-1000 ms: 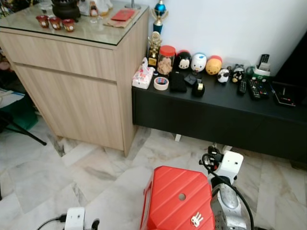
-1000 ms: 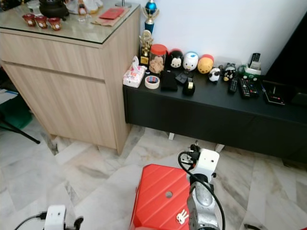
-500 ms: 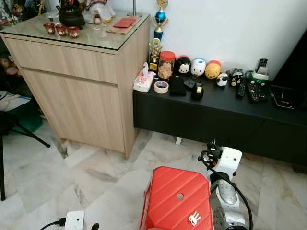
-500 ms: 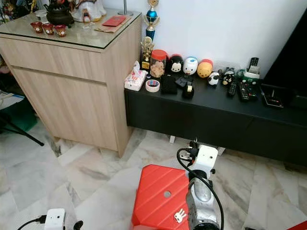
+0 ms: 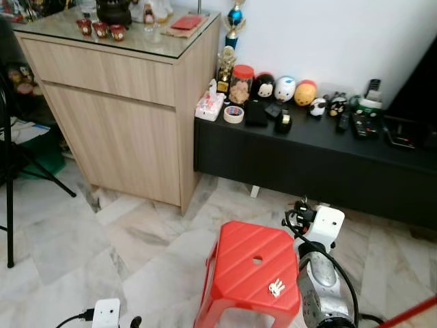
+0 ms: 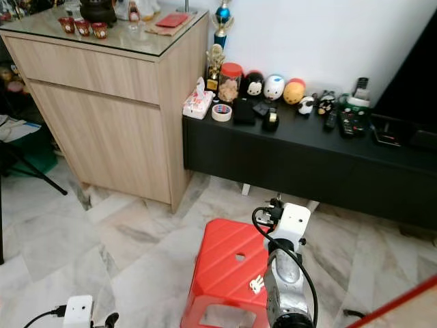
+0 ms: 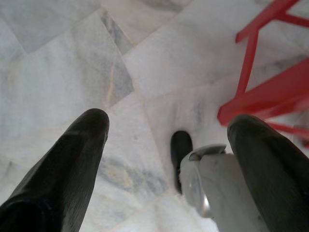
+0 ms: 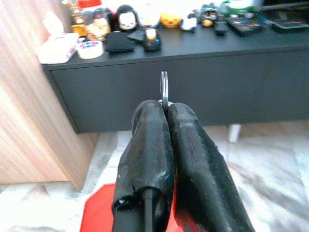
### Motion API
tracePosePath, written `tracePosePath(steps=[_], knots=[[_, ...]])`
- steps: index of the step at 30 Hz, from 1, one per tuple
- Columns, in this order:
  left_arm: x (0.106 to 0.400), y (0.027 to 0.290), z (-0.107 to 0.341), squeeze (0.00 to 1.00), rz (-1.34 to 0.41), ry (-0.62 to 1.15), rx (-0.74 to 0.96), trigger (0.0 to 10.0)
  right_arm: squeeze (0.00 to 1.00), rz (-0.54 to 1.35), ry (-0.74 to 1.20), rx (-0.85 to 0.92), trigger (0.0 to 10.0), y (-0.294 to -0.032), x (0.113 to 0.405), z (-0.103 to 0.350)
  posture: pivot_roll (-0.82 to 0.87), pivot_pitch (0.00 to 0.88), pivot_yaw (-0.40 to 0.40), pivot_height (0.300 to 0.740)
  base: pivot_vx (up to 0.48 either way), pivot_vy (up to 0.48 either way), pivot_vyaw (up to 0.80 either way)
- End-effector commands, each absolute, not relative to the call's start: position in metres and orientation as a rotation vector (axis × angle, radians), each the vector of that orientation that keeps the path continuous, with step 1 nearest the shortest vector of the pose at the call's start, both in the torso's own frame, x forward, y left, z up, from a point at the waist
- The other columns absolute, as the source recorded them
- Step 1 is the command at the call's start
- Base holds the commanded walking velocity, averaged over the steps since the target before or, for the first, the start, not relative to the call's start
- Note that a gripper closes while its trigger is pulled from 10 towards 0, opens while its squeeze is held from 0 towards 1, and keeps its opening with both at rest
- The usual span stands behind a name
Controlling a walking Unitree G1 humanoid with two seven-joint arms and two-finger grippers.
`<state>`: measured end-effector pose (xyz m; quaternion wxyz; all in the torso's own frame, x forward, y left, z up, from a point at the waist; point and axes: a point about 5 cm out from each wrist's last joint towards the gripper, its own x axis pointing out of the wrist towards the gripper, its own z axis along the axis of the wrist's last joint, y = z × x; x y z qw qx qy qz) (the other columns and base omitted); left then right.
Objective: Hang keys on a hook
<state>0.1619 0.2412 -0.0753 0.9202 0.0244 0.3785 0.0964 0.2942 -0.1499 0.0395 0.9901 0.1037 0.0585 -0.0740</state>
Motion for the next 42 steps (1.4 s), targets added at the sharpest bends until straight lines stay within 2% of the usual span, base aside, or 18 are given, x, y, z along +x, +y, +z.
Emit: tracePosePath(steps=[1, 18, 27, 42], knots=[[0.159, 0.237, -0.078, 0.00, 0.189, 0.802, 0.036, 10.0, 0.00, -0.167, 0.115, 0.214, 10.0, -0.154, 0.293, 0.040, 0.08, 0.008, -0.086, 0.740, -0.319, 0.000, 0.00], [0.154, 0.235, -0.082, 0.00, 0.190, 0.823, 0.022, 10.0, 0.00, -0.173, 0.124, 0.226, 10.0, -0.154, 0.294, 0.039, 0.08, 0.000, -0.095, 0.740, -0.312, 0.000, 0.00], [0.158, 0.230, -0.081, 0.00, 0.173, 0.812, 0.016, 10.0, 0.00, -0.181, 0.140, 0.242, 10.0, -0.156, 0.295, 0.037, 0.08, 0.000, -0.098, 0.740, 0.000, 0.000, 0.00], [0.162, 0.227, -0.079, 0.00, 0.145, 0.789, 0.026, 10.0, 0.00, -0.181, 0.148, 0.252, 10.0, -0.155, 0.295, 0.035, 0.08, 0.000, -0.099, 0.740, 0.000, 0.000, -0.71]])
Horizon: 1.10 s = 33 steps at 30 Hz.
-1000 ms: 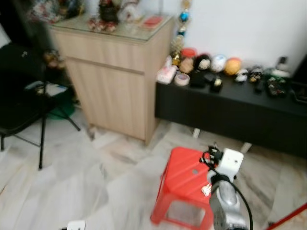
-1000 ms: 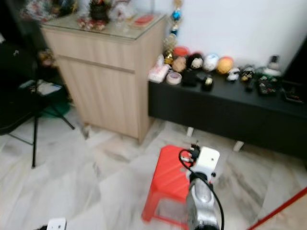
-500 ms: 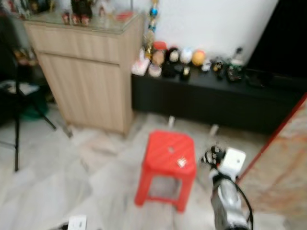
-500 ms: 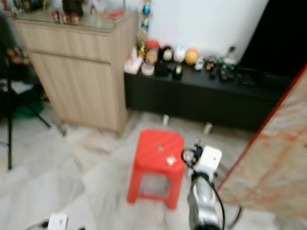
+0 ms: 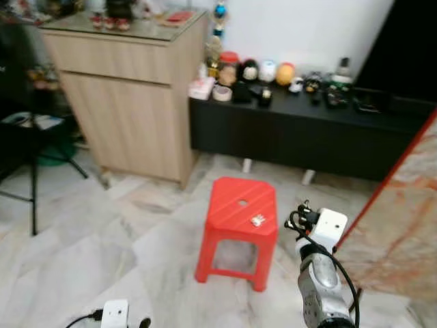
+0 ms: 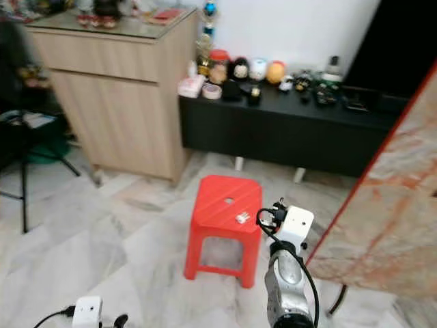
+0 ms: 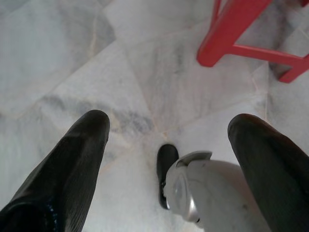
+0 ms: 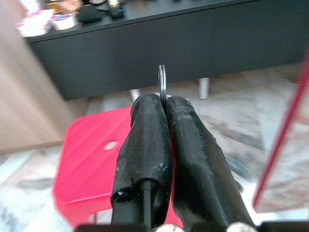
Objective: Hang keys on a hook
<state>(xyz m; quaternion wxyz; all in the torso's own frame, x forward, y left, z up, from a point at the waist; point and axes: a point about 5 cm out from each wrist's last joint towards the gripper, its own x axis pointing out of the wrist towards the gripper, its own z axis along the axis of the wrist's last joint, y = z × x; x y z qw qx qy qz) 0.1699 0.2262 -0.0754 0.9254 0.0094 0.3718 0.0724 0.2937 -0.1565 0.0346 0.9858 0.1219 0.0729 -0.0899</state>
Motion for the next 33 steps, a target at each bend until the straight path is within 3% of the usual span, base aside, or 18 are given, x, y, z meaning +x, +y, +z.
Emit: tracePosePath(steps=[1, 11, 33], knots=[[0.1620, 0.2269, -0.0790, 0.00, 0.145, 0.789, 0.026, 10.0, 0.00, -0.181, 0.148, 0.252, 10.0, -0.1552, 0.2952, 0.0352, 0.08, 0.000, -0.099, 0.740, 0.000, 0.000, -0.68], [0.1637, 0.2229, -0.0784, 0.00, 0.123, 0.775, 0.034, 10.0, 0.00, -0.189, 0.136, 0.241, 10.0, -0.1567, 0.2955, 0.0367, 0.08, 0.000, -0.097, 0.740, 0.000, -0.317, -0.14], [0.1673, 0.2173, -0.0779, 0.00, 0.109, 0.765, 0.031, 10.0, 0.00, -0.186, 0.135, 0.228, 10.0, -0.1561, 0.2964, 0.0372, 0.07, 0.007, -0.096, 0.740, 0.000, -0.461, 0.00]])
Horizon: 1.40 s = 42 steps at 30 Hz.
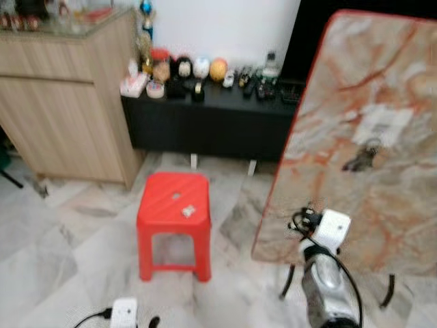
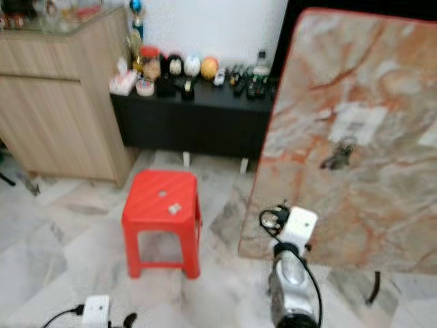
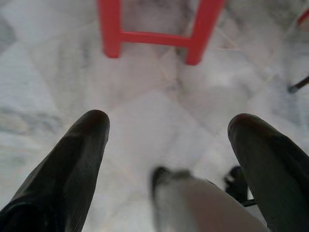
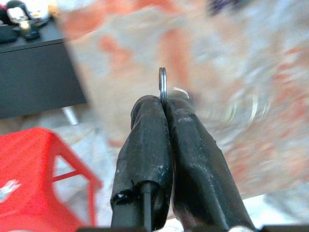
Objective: Hang keys on a hook
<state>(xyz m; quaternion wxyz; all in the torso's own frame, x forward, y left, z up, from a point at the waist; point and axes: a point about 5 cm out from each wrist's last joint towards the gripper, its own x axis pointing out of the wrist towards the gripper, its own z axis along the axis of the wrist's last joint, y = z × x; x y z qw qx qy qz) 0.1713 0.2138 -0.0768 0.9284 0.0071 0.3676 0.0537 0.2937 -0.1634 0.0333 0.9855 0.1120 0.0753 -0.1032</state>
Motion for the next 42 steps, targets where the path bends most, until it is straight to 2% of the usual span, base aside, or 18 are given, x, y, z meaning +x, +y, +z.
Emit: tracePosePath(steps=[1, 22, 34, 42], knots=[[0.167, 0.217, -0.078, 0.00, 0.109, 0.766, 0.031, 10.0, 0.00, -0.186, 0.134, 0.227, 10.0, -0.156, 0.296, 0.037, 0.07, 0.007, -0.096, 0.740, 0.000, -0.465, 0.00], [0.164, 0.213, -0.081, 0.00, 0.098, 0.784, 0.026, 10.0, 0.00, -0.197, 0.124, 0.227, 10.0, -0.159, 0.299, 0.040, 0.07, 0.000, -0.094, 0.740, 0.000, -0.457, 0.00], [0.162, 0.213, -0.082, 0.00, 0.113, 0.803, 0.009, 10.0, 0.00, -0.206, 0.091, 0.209, 10.0, -0.165, 0.306, 0.048, 0.07, 0.000, -0.101, 0.740, 0.000, 0.000, 0.00], [0.160, 0.215, -0.083, 0.00, 0.122, 0.816, 0.008, 10.0, 0.00, -0.179, 0.098, 0.210, 10.0, -0.159, 0.306, 0.046, 0.07, 0.000, -0.098, 0.740, 0.000, 0.000, 0.00]])
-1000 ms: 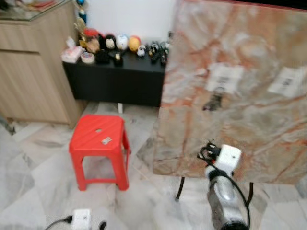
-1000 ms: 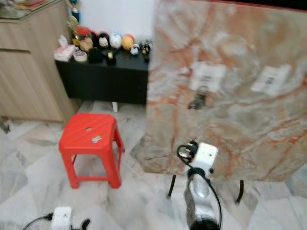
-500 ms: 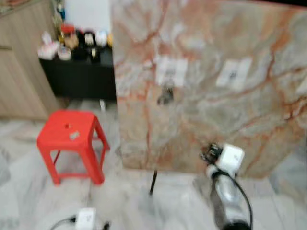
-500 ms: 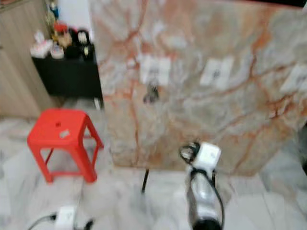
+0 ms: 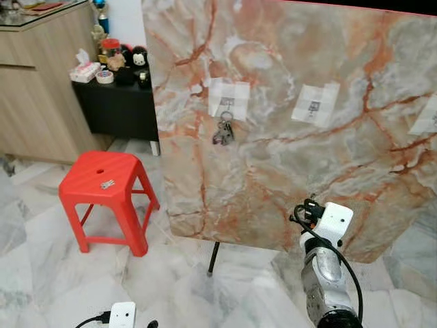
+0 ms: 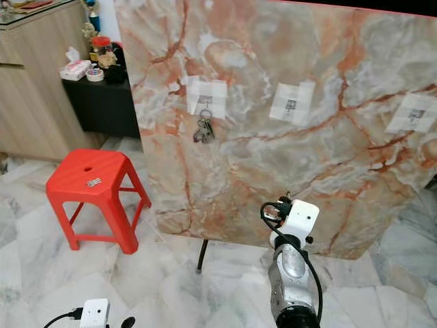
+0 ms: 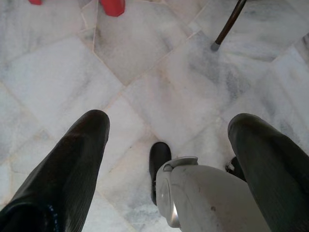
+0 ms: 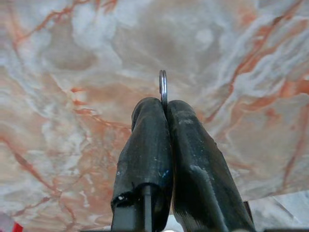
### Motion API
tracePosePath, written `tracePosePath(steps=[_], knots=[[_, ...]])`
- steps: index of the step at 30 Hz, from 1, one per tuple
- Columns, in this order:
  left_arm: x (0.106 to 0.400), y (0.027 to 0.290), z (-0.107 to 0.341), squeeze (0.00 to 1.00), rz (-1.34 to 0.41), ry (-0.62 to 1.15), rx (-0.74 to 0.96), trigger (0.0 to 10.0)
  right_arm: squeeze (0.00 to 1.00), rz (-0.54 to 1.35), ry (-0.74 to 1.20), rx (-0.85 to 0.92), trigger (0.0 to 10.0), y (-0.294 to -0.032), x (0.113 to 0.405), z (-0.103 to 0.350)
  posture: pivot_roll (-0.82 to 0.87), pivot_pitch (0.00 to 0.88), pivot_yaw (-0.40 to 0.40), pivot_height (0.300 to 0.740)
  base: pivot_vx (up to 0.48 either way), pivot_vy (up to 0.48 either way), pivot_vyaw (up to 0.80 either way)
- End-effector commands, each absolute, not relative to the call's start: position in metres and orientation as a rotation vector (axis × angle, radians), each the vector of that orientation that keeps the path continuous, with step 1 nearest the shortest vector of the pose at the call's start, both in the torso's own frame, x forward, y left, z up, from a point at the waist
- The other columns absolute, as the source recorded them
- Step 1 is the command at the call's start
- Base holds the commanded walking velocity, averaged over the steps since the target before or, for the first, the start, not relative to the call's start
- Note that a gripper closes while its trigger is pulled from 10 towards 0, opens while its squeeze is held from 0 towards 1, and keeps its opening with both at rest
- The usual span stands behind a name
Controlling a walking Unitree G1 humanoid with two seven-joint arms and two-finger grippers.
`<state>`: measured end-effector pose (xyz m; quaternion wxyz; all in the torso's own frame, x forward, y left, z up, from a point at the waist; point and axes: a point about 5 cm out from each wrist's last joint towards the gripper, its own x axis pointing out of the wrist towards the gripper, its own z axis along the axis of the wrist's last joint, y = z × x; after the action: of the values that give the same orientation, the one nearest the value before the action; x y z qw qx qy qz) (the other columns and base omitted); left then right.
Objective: Hang keys on a hook
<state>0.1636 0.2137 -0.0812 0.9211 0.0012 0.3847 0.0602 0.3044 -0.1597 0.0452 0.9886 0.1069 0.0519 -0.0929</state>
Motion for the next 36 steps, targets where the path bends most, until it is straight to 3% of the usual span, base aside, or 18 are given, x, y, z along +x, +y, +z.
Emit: tracePosePath(steps=[1, 11, 20, 36], knots=[[0.1597, 0.2149, -0.0834, 0.00, 0.123, 0.817, 0.007, 10.0, 0.00, -0.178, 0.099, 0.210, 10.0, -0.1581, 0.3055, 0.0460, 0.07, 0.000, -0.098, 0.740, 0.000, 0.000, 0.00], [0.1623, 0.2160, -0.0823, 0.00, 0.145, 0.811, -0.013, 10.0, 0.00, -0.179, 0.098, 0.210, 10.0, -0.1578, 0.3062, 0.0468, 0.07, 0.000, -0.095, 0.740, 0.000, 0.000, 0.00], [0.1625, 0.2170, -0.0825, 0.00, 0.146, 0.821, -0.008, 10.0, 0.00, -0.186, 0.104, 0.213, 10.0, -0.1585, 0.3056, 0.0456, 0.06, 0.000, -0.095, 0.740, 0.000, 0.352, 0.00], [0.1591, 0.2168, -0.0837, 0.00, 0.146, 0.822, -0.012, 10.0, 0.00, -0.190, 0.101, 0.210, 10.0, -0.1598, 0.3068, 0.0466, 0.07, 0.000, -0.099, 0.740, 0.000, 0.000, 0.00]])
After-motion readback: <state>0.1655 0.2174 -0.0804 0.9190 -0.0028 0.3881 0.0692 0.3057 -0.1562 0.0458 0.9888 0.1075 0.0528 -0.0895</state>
